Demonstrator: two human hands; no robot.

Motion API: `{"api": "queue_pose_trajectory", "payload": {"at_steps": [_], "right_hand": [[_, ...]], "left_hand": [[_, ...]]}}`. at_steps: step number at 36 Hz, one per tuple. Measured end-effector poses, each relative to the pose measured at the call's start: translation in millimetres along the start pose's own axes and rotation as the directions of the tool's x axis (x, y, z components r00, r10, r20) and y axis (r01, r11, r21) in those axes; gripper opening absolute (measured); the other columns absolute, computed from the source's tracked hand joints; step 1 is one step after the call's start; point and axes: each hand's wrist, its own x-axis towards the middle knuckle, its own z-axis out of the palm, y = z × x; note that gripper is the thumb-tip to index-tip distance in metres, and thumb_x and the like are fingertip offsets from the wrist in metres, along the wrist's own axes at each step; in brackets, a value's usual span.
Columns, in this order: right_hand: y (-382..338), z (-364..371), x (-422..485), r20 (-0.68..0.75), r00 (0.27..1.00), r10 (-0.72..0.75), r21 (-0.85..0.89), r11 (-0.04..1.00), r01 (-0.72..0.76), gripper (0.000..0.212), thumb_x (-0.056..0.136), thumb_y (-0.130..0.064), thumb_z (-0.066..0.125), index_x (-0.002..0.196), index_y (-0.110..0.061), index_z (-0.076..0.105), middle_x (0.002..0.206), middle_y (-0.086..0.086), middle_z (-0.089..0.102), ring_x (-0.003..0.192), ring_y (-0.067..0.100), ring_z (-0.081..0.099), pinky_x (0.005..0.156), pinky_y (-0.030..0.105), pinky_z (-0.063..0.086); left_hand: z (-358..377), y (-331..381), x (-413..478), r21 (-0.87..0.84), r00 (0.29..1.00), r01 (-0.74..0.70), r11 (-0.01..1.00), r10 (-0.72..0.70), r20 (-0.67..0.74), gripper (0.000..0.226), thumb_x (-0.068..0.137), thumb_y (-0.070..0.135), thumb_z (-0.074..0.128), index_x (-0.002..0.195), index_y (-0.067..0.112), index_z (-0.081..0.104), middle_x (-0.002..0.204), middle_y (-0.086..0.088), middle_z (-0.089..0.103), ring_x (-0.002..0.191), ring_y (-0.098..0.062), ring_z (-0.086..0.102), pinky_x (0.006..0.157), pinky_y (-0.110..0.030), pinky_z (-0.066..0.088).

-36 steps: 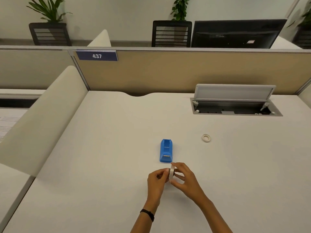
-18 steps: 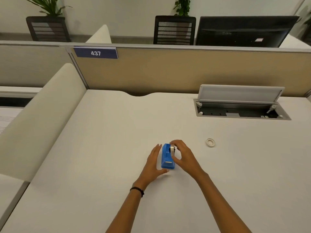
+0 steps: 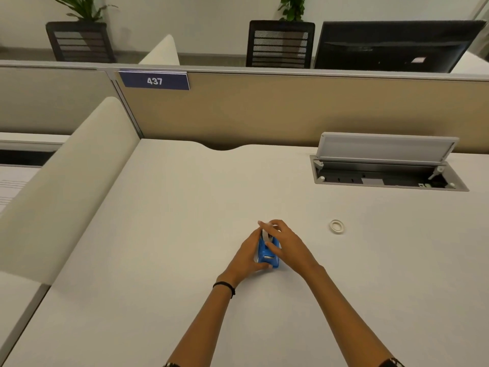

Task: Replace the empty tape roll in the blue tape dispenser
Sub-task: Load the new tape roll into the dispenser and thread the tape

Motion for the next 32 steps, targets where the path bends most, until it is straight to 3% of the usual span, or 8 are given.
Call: {"api": "queue_pose_trajectory", "payload": {"at_steps": [2,12,20,26,32], "right_hand": [[1,1,1,-0.001,1.000,-0.006,-0.022,1.000,0.006,0.047,0.095,-0.021,0.050,0.138,-0.030,0.035,0.136,0.007,0.042,0.117,0.020,0.050,0.094,0.021,0.042],[8,0,1,-0.005,1.000,-0.022,-0.001,1.000,0.022,0.046,0.094,-0.023,0.051,0.137,-0.029,0.037,0.137,0.008,0.043,0.120,0.020,0.049,0.098,0.027,0.043],[17,-8,2,0.012,1.000,-0.011,0.055,0.998,0.010,0.051,0.089,-0.020,0.059,0.136,-0.025,0.040,0.122,0.005,0.052,0.108,0.018,0.053,0.094,0.024,0.044],[18,-14,6,0.107,0.994,-0.026,-0.010,1.000,0.027,0.053,0.089,-0.020,0.058,0.137,-0.025,0.037,0.124,0.007,0.050,0.109,0.019,0.051,0.095,0.031,0.048],[19,-14,8,0.133,0.990,-0.044,-0.074,0.996,0.054,0.053,0.090,-0.020,0.057,0.138,-0.024,0.036,0.124,0.006,0.048,0.108,0.018,0.050,0.093,0.029,0.048]], "left_hand": [[0,0,0,0.008,1.000,-0.001,1.000,0.001,0.000,0.089,0.073,0.027,0.076,0.141,0.027,0.020,0.147,0.002,0.035,0.131,-0.012,0.039,0.102,-0.016,0.031],[0,-3,0,0.034,0.999,0.036,0.999,-0.036,0.006,0.093,0.073,0.025,0.076,0.143,0.024,0.015,0.151,0.000,0.028,0.136,-0.016,0.032,0.101,-0.016,0.026],[-5,-2,3,0.084,1.000,0.016,0.996,-0.018,0.020,0.096,0.070,0.027,0.079,0.143,0.024,0.017,0.150,0.001,0.030,0.134,-0.014,0.033,0.102,-0.014,0.024],[-6,0,4,0.116,1.000,0.005,0.993,-0.009,0.027,0.095,0.069,0.026,0.080,0.142,0.021,0.019,0.148,-0.002,0.034,0.132,-0.016,0.036,0.099,-0.010,0.023],[-8,2,4,0.134,0.999,0.005,0.991,-0.010,0.032,0.095,0.069,0.026,0.079,0.142,0.020,0.019,0.148,-0.003,0.034,0.133,-0.017,0.036,0.100,-0.014,0.024]]}}
